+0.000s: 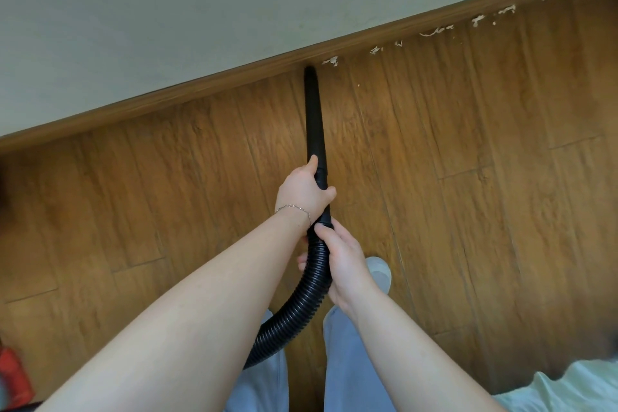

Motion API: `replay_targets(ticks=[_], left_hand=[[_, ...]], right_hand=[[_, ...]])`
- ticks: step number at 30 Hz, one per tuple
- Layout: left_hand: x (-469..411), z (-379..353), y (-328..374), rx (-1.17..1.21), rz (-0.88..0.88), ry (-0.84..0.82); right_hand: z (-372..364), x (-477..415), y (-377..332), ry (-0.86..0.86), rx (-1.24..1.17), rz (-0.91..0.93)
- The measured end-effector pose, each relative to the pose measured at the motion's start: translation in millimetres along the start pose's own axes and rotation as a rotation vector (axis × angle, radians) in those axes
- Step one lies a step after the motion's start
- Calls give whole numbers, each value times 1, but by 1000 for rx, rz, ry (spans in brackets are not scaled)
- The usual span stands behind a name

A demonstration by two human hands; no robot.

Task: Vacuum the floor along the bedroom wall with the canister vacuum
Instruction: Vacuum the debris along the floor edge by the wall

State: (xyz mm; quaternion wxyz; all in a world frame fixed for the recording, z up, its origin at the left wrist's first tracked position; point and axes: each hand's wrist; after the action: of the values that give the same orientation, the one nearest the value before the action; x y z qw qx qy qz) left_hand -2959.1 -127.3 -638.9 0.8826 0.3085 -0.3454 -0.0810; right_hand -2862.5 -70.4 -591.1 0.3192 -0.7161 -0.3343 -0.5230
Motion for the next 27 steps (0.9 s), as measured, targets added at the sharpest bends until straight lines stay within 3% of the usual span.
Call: replay_targets(ticks=[15,27], left_hand=[[-19,-12,28,-23,-60,-30],[5,-36,40,-23,-99,-116]], right_hand=[[20,3,-21,39,-39,38],[40,18,3,95,-135,2]])
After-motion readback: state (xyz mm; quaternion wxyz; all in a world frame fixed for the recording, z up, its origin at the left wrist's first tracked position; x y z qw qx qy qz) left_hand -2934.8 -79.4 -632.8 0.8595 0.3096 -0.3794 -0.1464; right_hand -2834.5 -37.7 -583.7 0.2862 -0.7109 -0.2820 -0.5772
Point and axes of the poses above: each hand's wrist, its own x-axis away from the middle knuckle, its own z-axis out of the back of the hand, y = z × x, and after that the axes turned 13 degrees about -z, right-handed
